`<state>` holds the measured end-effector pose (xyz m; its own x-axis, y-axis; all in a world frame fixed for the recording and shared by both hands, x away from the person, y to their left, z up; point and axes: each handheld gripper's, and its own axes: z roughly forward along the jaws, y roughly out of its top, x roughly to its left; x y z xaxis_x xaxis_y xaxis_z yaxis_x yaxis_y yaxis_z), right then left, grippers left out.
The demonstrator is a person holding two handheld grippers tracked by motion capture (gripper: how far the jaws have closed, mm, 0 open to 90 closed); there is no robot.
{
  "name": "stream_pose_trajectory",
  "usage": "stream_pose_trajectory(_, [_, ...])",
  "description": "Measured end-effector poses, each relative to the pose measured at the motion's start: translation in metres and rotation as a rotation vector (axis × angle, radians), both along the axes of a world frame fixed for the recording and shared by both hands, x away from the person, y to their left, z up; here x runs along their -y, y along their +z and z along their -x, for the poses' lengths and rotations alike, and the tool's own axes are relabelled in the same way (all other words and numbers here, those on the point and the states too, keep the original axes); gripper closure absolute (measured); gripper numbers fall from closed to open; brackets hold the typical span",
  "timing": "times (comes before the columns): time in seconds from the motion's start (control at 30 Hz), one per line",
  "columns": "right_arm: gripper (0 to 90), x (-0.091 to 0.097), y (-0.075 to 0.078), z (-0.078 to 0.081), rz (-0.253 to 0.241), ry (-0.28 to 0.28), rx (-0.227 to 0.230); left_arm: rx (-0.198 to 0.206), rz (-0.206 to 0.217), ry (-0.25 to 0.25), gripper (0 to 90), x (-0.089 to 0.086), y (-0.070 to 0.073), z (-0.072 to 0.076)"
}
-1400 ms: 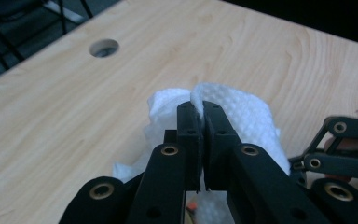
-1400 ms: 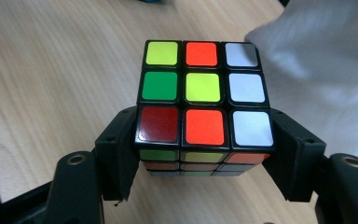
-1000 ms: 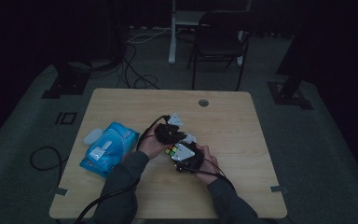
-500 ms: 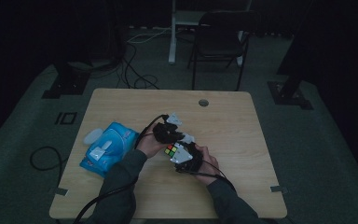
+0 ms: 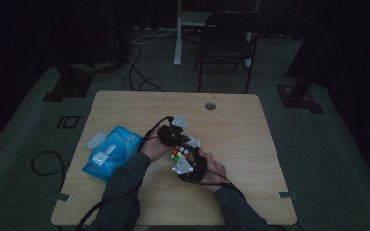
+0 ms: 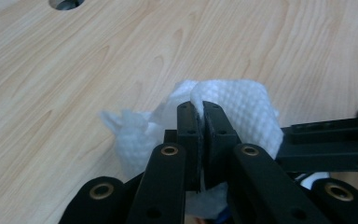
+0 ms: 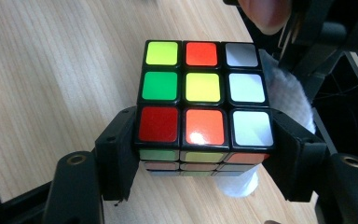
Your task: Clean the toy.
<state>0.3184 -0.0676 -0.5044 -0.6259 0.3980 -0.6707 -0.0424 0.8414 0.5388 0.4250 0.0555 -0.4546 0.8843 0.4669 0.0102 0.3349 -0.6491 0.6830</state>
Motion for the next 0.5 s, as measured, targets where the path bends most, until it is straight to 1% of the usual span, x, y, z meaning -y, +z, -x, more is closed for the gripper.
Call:
stream_pose_trajectory(0.03, [34.3,0.0,0.0,0.0001,-0.002,-0.002,0.0,-0.003,-0.004,-0.009,87.8,0.0016,0.0003,0.0011])
stream_pose_trajectory(0.13, [34.4,0.0005,0.0005,0.0,-0.005,-0.003,0.003,-0.006,0.001,-0.03,87.8,0.0056,0.0008,0.0028])
stream_pose_trajectory(0.17, [34.4,0.0006,0.0007,0.0001,-0.006,-0.005,0.003,-0.01,0.01,-0.032,87.8,0.007,0.0005,0.0034])
stream_pose_trajectory(0.27, [34.4,0.001,0.0009,0.0003,-0.011,-0.008,0.004,-0.011,0.0,-0.046,87.8,0.0097,0.0009,0.0037])
stream_pose_trajectory(0.37, [34.4,0.0013,0.0006,0.0006,-0.009,-0.01,0.004,-0.014,0.001,-0.05,87.8,0.0106,0.0013,0.0033])
stream_pose_trajectory(0.5, [34.3,0.0014,0.0014,0.0003,-0.011,-0.004,0.012,-0.006,-0.02,-0.042,87.8,0.0086,0.0014,0.0006])
